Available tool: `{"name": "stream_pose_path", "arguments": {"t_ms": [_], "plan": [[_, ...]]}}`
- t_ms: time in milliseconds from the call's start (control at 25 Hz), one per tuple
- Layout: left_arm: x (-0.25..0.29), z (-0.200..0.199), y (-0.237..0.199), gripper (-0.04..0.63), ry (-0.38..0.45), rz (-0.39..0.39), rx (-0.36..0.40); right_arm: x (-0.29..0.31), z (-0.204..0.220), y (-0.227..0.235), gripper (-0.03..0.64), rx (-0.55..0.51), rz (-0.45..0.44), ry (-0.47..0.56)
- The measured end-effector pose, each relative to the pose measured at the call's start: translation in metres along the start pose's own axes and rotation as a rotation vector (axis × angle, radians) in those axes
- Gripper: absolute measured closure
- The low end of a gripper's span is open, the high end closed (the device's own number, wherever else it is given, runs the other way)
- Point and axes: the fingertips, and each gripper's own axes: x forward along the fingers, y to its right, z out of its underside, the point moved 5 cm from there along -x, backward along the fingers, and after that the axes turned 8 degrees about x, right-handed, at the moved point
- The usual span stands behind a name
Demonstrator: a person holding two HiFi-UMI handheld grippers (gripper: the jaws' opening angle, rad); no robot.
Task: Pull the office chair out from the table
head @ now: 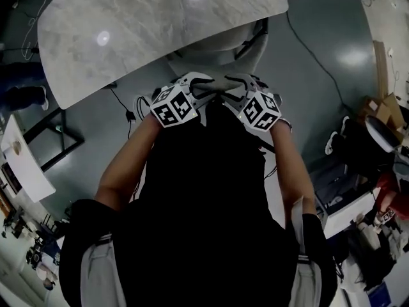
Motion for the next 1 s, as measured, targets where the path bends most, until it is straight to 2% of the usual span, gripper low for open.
{"name": "stream_pose_path", "arguments": {"t_ms": [160, 320, 400, 640, 880, 1000], "plan": [[0.017, 0.009, 0.002, 0.463, -0.084, 0.005, 0.054, 0.018, 0.007, -0.005, 0.411, -0.066, -0.055, -0.064], [0.035, 0.026, 0.012, 0.431, -0.282, 0.036, 0.248, 0.032, 0.017, -0.006, 0.411, -0.121, -0.067, -0.145], [0.041, 0.032, 0.015, 0.425, -0.351, 0.044, 0.295, 0.037, 0.021, -0.007, 0.411, -0.154, -0.067, -0.180], [0.060, 0.047, 0.017, 0.423, -0.459, 0.042, 0.343, 0.052, 0.026, -0.006, 0.413, -0.239, -0.035, -0.220], [0.070, 0.052, 0.017, 0.423, -0.515, 0.038, 0.343, 0.060, 0.034, -0.009, 0.413, -0.298, -0.043, -0.284], [0.073, 0.051, 0.017, 0.423, -0.512, 0.034, 0.312, 0.064, 0.035, -0.011, 0.428, -0.315, -0.027, -0.295]]}}
